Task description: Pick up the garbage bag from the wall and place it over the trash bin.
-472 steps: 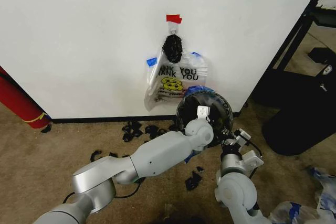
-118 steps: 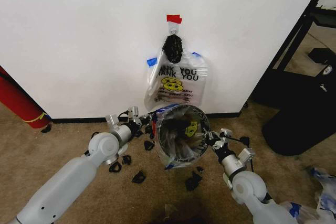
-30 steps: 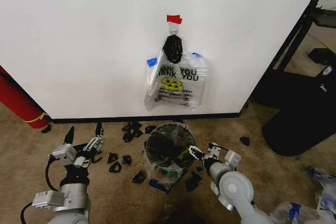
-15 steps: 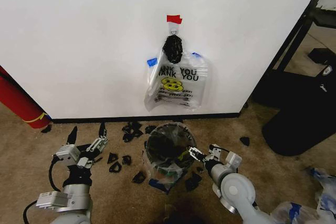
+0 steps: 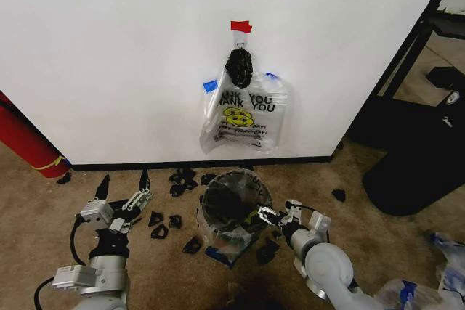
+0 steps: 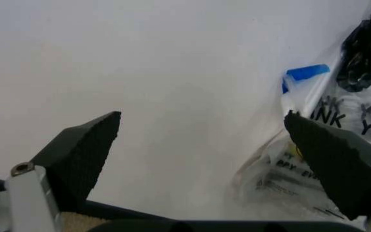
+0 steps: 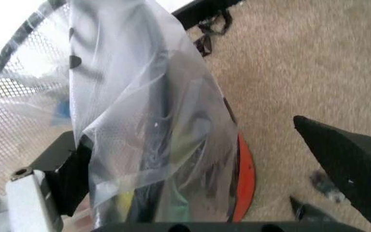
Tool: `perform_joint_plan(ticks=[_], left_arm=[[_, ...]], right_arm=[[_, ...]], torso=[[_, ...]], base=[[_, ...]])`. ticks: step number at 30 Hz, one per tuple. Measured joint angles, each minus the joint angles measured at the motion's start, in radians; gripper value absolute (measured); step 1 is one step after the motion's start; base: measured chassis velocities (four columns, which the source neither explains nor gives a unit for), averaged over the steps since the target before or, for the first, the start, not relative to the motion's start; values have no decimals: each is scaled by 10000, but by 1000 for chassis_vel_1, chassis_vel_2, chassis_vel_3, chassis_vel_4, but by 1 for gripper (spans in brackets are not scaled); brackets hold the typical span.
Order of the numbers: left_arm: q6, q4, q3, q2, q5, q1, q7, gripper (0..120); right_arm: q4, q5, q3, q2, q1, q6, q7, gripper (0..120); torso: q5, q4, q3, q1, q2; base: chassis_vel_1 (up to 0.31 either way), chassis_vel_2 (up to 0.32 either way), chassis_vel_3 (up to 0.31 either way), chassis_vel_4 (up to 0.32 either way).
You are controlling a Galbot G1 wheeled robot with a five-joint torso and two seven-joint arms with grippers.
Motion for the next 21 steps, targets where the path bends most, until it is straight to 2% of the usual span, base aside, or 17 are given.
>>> perform_joint_plan(ticks=[13,17,21], left_arm=[[11,8,149,-49,112,17,-3,100],[21,-13,200,-45,153,64,6,100],[142,-97,588,317,324,47,102,100]], right_arm=[[-679,-1666,-200,-355,14,986,-2162,100],[-953,-2452,-192,-418,-105,1655,-2816,100],[-1000,-2801,-146,-429,-253,1929,-2931,100]], torso=[[-3,-3,-1,0,1],[-3,-1,-2,-1,4],[-3,1,-3,-1,5]], base=[[0,0,0,0],[0,0,0,0],[0,0,0,0]])
